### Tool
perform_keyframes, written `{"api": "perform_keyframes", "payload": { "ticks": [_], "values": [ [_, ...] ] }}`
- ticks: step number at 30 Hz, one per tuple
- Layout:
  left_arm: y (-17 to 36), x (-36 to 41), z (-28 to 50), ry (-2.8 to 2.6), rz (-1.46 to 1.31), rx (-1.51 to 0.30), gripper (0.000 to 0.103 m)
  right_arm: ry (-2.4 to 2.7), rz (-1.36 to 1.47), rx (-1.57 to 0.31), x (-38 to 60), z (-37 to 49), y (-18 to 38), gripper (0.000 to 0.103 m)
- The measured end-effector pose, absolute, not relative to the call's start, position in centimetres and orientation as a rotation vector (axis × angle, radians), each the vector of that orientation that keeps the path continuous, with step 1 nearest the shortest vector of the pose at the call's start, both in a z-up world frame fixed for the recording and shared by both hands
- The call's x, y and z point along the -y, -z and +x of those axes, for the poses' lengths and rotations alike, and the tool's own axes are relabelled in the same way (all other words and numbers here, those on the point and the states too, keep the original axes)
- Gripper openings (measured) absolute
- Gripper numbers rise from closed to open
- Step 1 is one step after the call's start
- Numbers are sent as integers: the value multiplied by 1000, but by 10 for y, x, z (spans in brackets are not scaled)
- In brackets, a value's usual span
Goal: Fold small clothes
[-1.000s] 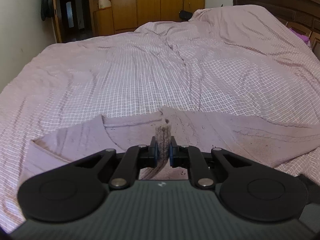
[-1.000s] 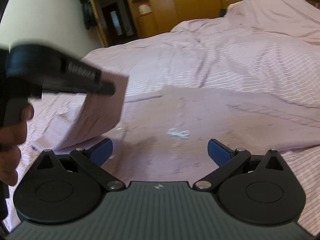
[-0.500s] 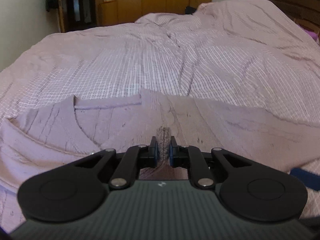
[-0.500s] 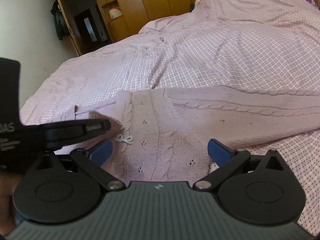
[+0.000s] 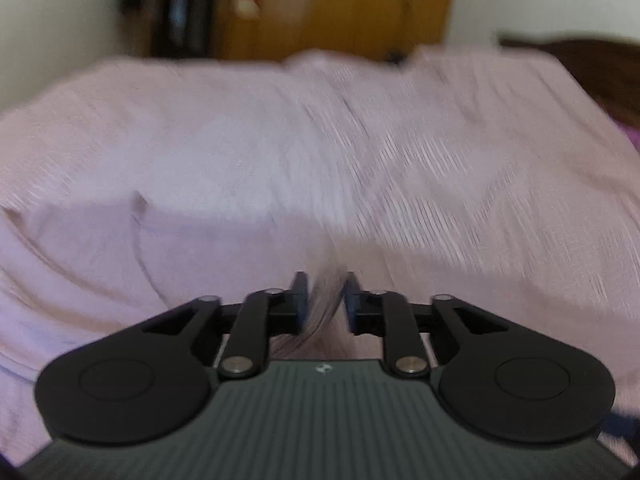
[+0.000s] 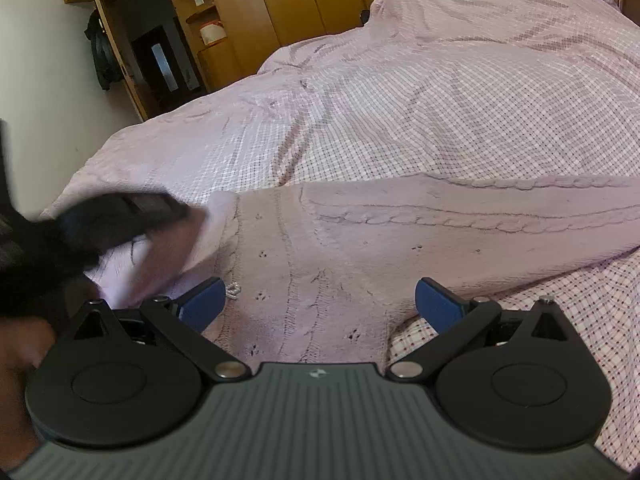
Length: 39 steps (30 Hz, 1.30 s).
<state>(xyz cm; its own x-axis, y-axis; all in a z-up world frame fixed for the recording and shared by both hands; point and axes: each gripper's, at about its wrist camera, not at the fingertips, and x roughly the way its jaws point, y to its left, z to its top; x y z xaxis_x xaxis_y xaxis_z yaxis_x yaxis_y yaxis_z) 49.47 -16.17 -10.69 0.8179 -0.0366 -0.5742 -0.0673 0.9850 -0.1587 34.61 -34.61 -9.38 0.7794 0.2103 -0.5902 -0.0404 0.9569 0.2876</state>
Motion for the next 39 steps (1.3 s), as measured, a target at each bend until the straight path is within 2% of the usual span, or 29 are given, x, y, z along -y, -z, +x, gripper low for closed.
{"api": "perform_keyframes", "payload": {
  "ticks": [1, 2, 3, 5, 6, 12, 17, 20, 22, 23, 24, 25, 26, 27, 28, 29, 30, 32, 39],
  "values": [
    [111, 162, 494, 13, -191, -634, 24, -136, 267, -667, 346, 346, 93, 103],
    [112, 161, 493, 23, -203, -640, 29, -134, 267, -669, 347, 347, 94, 103],
    [110, 159, 491, 21, -208, -641, 40, -133, 267, -670, 347, 347, 94, 103],
    [103, 153, 488, 25, -216, -640, 56, -128, 270, -670, 347, 349, 94, 103],
    [98, 145, 486, 40, -222, -635, 59, -124, 272, -668, 347, 351, 93, 103],
    [65, 65, 472, -2, -160, -616, 68, -214, 289, -666, 327, 362, 89, 103],
    [61, -27, 466, -130, -46, -608, 68, -370, 313, -675, 296, 397, 85, 103],
    [70, -77, 465, -169, -24, -636, 68, -380, 292, -737, 280, 425, 100, 91],
    [80, -103, 459, -181, -60, -612, 67, -356, 257, -781, 270, 439, 114, 85],
    [86, -114, 457, -195, -91, -596, 61, -349, 248, -803, 268, 443, 121, 84],
    [93, -125, 455, -210, -132, -591, 48, -341, 252, -814, 266, 446, 126, 84],
    [103, -133, 457, -225, -177, -602, 41, -333, 260, -816, 264, 448, 130, 84],
    [110, -139, 462, -222, -192, -637, 26, -326, 262, -811, 262, 449, 130, 81],
    [116, -141, 465, -209, -195, -668, 19, -325, 262, -802, 259, 450, 130, 72],
    [119, -141, 467, -197, -189, -674, 19, -332, 262, -793, 257, 451, 130, 66],
    [121, -139, 467, -198, -168, -679, 21, -330, 275, -795, 255, 454, 132, 50],
    [122, -139, 467, -202, -158, -690, 18, -320, 298, -801, 256, 455, 135, 29],
    [123, -145, 468, -198, -200, -700, 17, -319, 362, -804, 262, 456, 137, 13],
    [127, -152, 452, -172, -170, -711, 17, -260, 324, -654, 267, 444, 117, 10]
  ]
}}
